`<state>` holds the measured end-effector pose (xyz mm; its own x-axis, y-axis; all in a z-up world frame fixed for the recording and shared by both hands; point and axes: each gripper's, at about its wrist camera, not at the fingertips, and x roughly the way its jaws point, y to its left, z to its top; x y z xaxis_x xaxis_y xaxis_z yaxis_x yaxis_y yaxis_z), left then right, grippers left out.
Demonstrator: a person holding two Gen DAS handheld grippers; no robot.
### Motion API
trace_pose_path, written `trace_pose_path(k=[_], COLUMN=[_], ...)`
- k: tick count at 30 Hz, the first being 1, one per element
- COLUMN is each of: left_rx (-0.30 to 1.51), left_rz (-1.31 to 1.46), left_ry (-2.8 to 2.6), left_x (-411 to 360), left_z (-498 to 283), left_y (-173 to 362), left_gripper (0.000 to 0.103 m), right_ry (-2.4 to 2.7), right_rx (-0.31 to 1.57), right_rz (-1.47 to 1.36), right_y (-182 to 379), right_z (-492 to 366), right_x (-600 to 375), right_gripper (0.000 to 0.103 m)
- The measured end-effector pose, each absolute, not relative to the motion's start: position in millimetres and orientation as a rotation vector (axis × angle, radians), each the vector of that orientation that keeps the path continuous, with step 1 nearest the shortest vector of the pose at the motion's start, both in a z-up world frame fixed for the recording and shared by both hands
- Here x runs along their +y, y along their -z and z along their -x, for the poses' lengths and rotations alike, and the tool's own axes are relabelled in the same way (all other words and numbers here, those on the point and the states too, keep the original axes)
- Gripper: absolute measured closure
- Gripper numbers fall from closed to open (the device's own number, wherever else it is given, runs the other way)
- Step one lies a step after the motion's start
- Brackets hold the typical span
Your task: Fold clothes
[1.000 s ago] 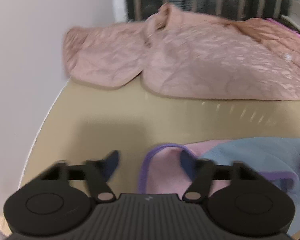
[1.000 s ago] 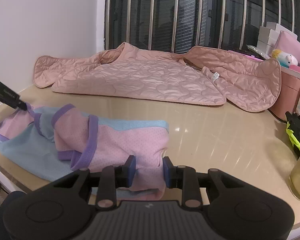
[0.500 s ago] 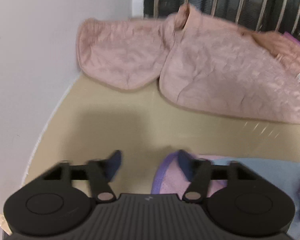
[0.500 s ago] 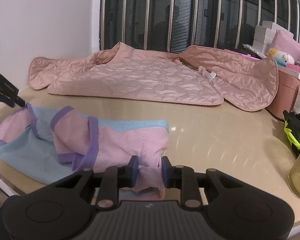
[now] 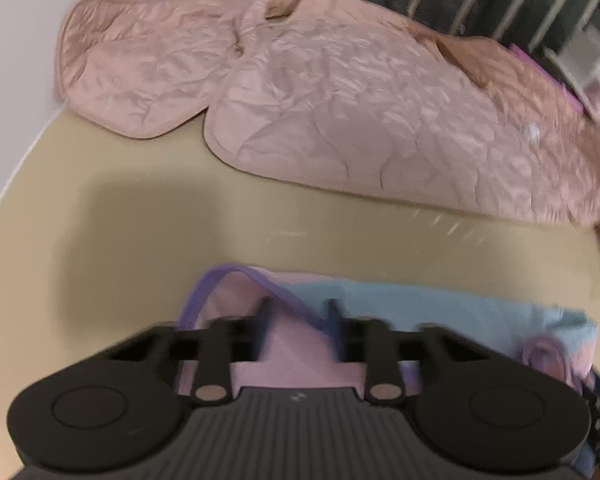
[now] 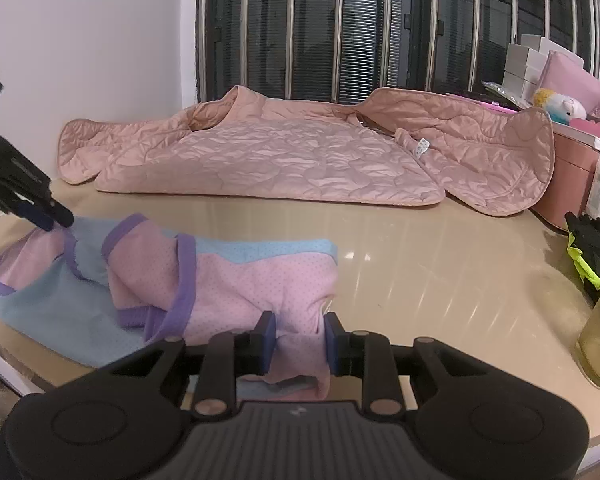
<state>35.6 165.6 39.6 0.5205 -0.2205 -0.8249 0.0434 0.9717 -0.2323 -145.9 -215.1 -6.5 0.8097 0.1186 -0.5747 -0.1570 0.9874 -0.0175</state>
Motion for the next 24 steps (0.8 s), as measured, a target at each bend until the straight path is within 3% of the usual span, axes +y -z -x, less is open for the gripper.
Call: trace_pose_path(k=[5,8,13,16,21,24], left_rx=[0.952,0.938,0.885,0.842,0.78,0.746], left_rz=[0.32,0.328,0.255,0.212,0.192,0.231], left_ry=[0.123,0.101,0.121,0.145,0.273,0.298], left_x=[186.6,192.7,178.1,164.1,130.7,130.4], left_z=[-33.9,-29.7,-5.9,11.6,39.9,52.6], left_y=[-38.0,-39.1,-63.8,-82.6,-107.4,-115.8], left_gripper=[0.097,0.092,0.065,0.049,0.034,0.032], right_ry=[-0.147,-0.145,-0.144,-0.14,-0.162,-0.208], right_rx=[0.604,0.599,0.585,0.57,0.524,0.487], right_rz=[0.072,0.072,0.107,0.077,0.064,0.057], right_y=[7.1,7.8,5.1,-4.0,-31.6,-53.0], right_z=[145.8,145.9,143.2,141.0,144.7,149.3], right_x=[-214.0,-214.1,-211.6,-216.9,-212.7,-192.4], right_gripper=[0.078,0.079,0.093,0.095,0.095,0.095])
